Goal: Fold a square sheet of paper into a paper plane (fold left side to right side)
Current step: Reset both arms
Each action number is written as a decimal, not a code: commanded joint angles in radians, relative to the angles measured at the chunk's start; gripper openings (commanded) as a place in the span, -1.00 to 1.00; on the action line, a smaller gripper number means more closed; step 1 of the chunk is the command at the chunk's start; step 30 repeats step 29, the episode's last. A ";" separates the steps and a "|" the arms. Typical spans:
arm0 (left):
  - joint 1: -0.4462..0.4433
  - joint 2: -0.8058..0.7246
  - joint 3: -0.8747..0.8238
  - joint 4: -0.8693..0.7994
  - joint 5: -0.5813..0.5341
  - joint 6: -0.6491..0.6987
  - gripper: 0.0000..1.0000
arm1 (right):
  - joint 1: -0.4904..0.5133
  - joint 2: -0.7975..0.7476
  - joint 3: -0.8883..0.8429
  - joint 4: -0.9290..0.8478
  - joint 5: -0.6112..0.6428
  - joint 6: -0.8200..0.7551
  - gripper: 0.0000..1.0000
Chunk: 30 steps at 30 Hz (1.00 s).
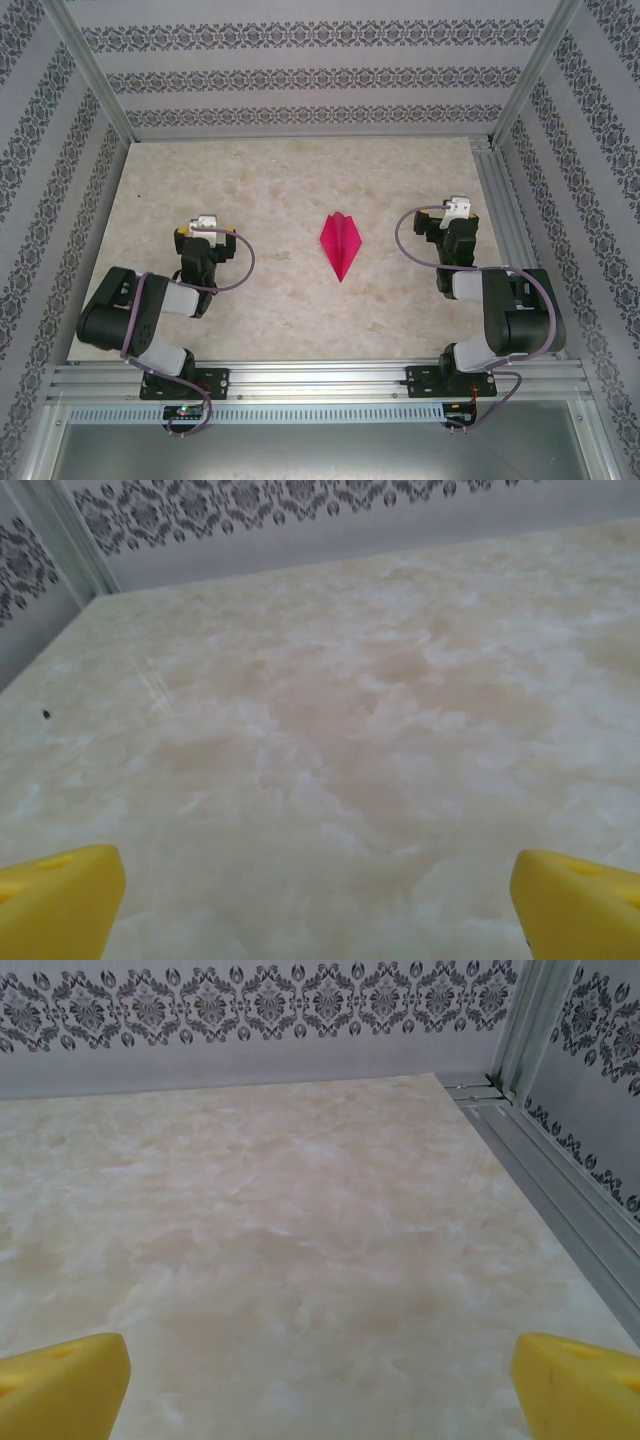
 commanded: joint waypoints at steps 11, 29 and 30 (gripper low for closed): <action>0.094 0.004 0.106 -0.068 0.099 -0.054 0.99 | 0.000 -0.003 -0.005 0.051 -0.009 -0.003 0.96; 0.094 0.003 0.116 -0.088 0.141 -0.041 0.99 | 0.001 -0.003 -0.001 0.044 -0.007 -0.002 0.96; 0.094 0.003 0.116 -0.088 0.141 -0.041 0.99 | 0.001 -0.003 -0.001 0.044 -0.007 -0.002 0.96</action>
